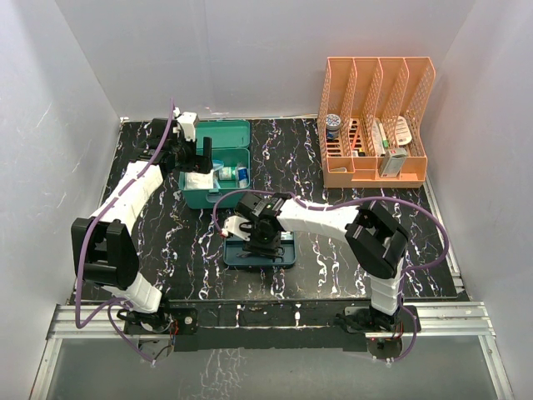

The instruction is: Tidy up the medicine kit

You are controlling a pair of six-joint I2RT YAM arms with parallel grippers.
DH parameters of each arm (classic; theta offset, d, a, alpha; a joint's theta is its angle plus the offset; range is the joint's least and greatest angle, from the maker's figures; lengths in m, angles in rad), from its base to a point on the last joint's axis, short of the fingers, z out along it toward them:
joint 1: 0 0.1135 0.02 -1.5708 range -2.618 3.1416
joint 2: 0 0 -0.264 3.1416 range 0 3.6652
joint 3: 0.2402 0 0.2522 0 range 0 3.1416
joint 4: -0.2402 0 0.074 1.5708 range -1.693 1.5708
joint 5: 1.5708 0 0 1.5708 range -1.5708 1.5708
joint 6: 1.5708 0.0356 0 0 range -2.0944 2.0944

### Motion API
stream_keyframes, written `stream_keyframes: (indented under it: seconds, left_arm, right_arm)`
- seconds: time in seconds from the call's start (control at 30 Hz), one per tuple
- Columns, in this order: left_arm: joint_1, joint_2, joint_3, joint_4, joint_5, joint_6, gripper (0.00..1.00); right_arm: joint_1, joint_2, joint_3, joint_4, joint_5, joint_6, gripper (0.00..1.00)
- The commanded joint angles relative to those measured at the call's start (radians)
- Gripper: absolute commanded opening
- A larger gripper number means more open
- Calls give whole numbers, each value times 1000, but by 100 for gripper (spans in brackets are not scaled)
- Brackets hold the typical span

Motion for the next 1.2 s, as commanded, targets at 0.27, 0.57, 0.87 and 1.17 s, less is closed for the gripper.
stream_keyframes:
  seconds: [0.27,0.57,0.87,1.17]
  left_arm:
    - [6,-26,20,-10,21,-5,99]
    - [6,-8,44,-11,22,-2,99]
    - [5,-20,51,-24,15,1,99]
    - [5,-29,50,-27,13,12,99]
  right_arm:
    - [-87,-315,126,198,489,291,51]
    - [-678,-494,11,66,573,753,93]
    - [-875,-391,-124,-115,403,1018,95]
    - [-920,-427,-281,3,383,960,87]
